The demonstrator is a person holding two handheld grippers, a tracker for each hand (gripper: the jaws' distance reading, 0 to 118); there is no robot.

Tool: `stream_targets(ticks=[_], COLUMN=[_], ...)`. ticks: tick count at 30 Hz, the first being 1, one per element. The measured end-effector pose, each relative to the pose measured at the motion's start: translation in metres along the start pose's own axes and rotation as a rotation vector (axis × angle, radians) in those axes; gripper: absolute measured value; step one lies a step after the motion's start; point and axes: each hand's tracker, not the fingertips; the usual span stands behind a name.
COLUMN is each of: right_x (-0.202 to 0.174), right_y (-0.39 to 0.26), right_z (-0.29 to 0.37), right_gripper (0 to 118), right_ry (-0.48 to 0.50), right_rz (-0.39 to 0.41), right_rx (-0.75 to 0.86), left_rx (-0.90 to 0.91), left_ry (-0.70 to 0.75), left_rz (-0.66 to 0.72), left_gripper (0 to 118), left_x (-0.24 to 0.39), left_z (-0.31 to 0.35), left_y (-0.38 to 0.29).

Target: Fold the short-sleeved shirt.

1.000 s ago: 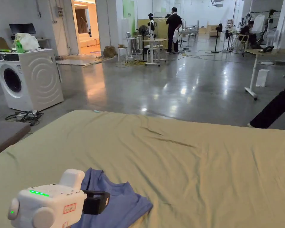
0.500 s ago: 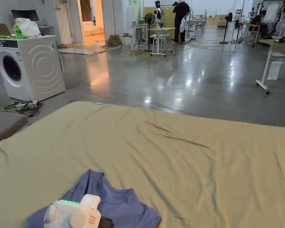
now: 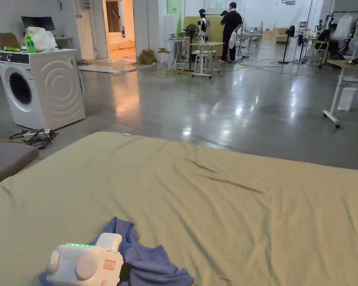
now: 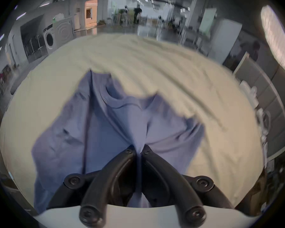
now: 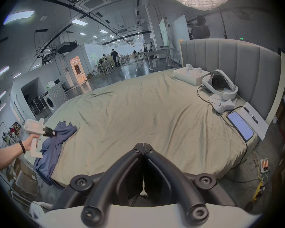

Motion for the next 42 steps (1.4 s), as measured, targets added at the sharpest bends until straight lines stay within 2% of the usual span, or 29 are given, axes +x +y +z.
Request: stream_targets(ticks=[3,6,9,11,14,15,17,21,25,28,33,34,35,36,37,38,39,40,42], right_x=[0.002,0.005,0.008,0.011,0.018,0.020,0.027,0.042,0.057,0.065,0.074,0.074,0.074,0.073,0.073,0.072,0.071,0.110,0.107], right_y=[-0.002,-0.004,-0.004,-0.005,-0.008,-0.010,-0.013,-0.022,-0.028,-0.033,-0.038,-0.038,-0.038,-0.038,-0.038,-0.038,-0.038,-0.058,-0.056], right_z=[0.004,0.013,0.023,0.029,0.037,0.040,0.046,0.052,0.057,0.061,0.059,0.058,0.057,0.058,0.058,0.058,0.059,0.061,0.063], right_gripper=[0,0,0,0,0,0,0,0,0,0,0,0,0,0,0,0,0,0,0], right_ry=[0.012,0.029,0.039,0.023,-0.003,-0.013,-0.033,-0.101,-0.148,-0.189,-0.226,-0.230,-0.230,-0.221,-0.209,-0.195,-0.178,-0.145,-0.089], right_rz=[0.004,-0.038,-0.062,-0.051,-0.040,-0.039,-0.041,-0.081,-0.148,-0.156,-0.170,-0.168,-0.165,-0.162,-0.159,-0.150,-0.141,-0.126,-0.079], right_rx=[-0.001,0.013,0.025,0.031,0.029,0.027,0.026,0.012,-0.007,-0.012,-0.039,-0.043,-0.045,-0.047,-0.047,-0.045,-0.042,-0.036,-0.003], left_rx=[0.119,0.199,0.324,0.331,0.316,0.284,0.223,0.100,0.020,-0.083,-0.221,-0.238,-0.244,-0.261,-0.274,-0.249,-0.203,-0.140,-0.007], left_ry=[-0.004,-0.071,-0.056,-0.122,-0.137,-0.182,-0.281,-0.510,-0.694,-0.849,-0.898,-0.878,-0.865,-0.866,-0.866,-0.869,-0.870,-0.860,-0.821], left_rz=[0.015,0.040,-0.108,-0.115,-0.220,-0.252,-0.312,-0.317,-0.515,-0.603,-0.667,-0.667,-0.658,-0.625,-0.588,-0.552,-0.525,-0.498,-0.484], left_gripper=[6,6,6,6,6,6,6,6,6,6,6,10,24,51,69,74,74,74,74], left_x=[0.004,0.013,0.050,0.078,0.137,0.156,0.207,0.310,0.417,0.482,0.536,0.537,0.533,0.528,0.520,0.509,0.492,0.474,0.435], left_z=[0.054,0.105,0.139,0.140,0.114,0.098,0.064,-0.003,-0.038,-0.045,-0.052,-0.055,-0.056,-0.057,-0.055,-0.047,-0.034,-0.017,0.025], left_y=[0.029,0.067,0.095,0.110,0.106,0.100,0.077,0.008,-0.079,-0.145,-0.212,-0.214,-0.216,-0.212,-0.206,-0.197,-0.188,-0.176,-0.152])
